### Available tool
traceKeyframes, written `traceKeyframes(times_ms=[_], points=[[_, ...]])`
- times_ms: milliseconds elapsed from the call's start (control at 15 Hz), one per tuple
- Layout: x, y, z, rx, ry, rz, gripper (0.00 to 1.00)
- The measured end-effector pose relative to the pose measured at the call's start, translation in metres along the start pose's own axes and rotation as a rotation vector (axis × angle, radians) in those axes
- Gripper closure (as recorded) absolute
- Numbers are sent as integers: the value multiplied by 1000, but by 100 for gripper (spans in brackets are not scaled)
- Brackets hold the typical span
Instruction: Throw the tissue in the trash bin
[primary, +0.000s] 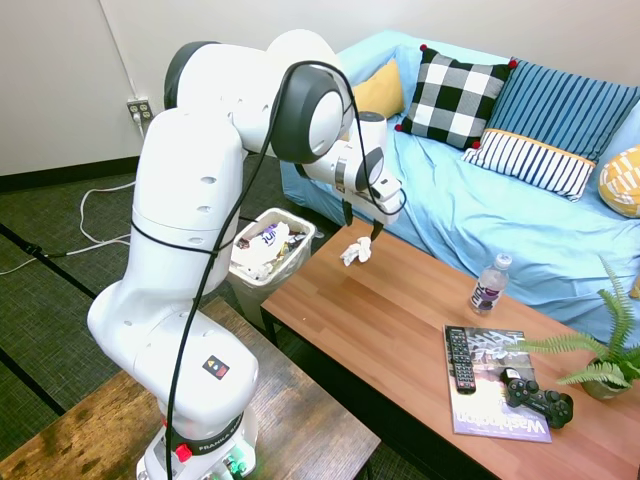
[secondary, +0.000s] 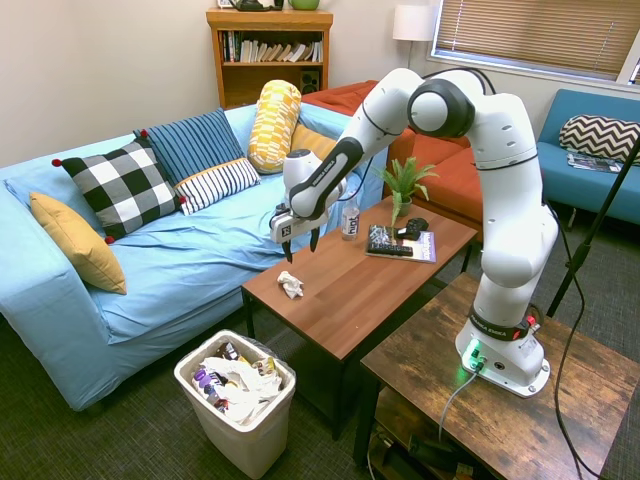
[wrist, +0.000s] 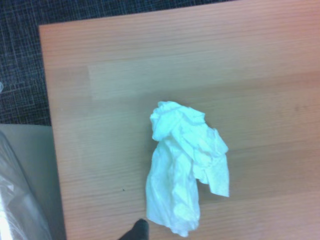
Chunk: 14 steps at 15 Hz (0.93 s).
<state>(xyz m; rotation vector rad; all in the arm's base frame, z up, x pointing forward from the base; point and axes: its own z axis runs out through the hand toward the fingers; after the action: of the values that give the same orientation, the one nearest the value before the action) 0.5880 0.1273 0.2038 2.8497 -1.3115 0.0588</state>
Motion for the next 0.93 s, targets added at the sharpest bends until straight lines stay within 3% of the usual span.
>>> traceKeyframes(times_ms=[333,667,733,933], points=[[-11,-20,53,-45,-20,-28,0],[-8,-16,81,-79,-14,-25,0],[-6,-17,85,-80,-12,-23,100],[-2,-20,100,-84,-11,-23,100]])
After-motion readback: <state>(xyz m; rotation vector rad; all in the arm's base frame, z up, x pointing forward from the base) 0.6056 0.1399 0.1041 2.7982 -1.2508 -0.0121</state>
